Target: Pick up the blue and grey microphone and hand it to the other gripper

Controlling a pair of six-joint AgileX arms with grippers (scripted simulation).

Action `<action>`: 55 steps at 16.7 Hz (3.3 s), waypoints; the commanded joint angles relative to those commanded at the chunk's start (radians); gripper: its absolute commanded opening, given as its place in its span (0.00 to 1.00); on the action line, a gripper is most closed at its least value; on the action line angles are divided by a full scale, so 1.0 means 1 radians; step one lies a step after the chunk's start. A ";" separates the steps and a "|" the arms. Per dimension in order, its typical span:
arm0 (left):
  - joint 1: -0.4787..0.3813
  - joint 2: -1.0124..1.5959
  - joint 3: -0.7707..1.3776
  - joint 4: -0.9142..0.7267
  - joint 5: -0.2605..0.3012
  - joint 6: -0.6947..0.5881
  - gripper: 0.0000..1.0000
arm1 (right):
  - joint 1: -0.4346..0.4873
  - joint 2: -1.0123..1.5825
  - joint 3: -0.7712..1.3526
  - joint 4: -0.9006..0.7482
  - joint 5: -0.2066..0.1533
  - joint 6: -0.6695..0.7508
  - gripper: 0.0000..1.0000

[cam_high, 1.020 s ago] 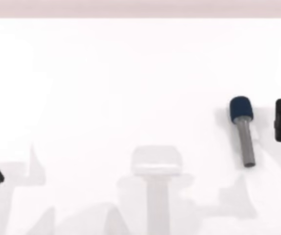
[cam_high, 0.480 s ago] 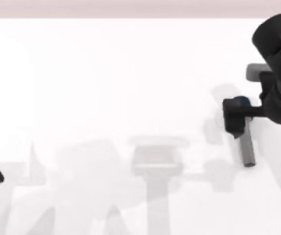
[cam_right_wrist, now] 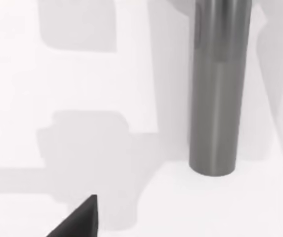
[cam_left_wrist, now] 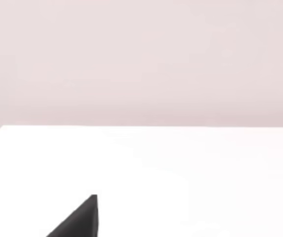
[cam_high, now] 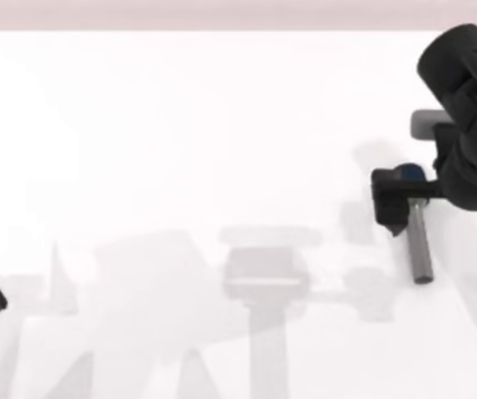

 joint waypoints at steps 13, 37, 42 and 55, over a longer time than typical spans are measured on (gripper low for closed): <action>0.000 0.000 0.000 0.000 0.000 0.000 1.00 | 0.000 0.202 -0.168 0.368 0.001 0.000 1.00; 0.000 0.000 0.000 0.000 0.000 0.000 1.00 | -0.002 0.156 -0.151 0.342 0.035 -0.021 0.00; 0.000 0.000 0.000 0.000 0.000 0.000 1.00 | 0.002 0.135 -0.170 0.450 -0.004 -0.052 0.00; 0.000 0.000 0.000 0.000 0.000 0.000 1.00 | -0.007 -0.111 -0.439 1.473 -0.329 -0.308 0.00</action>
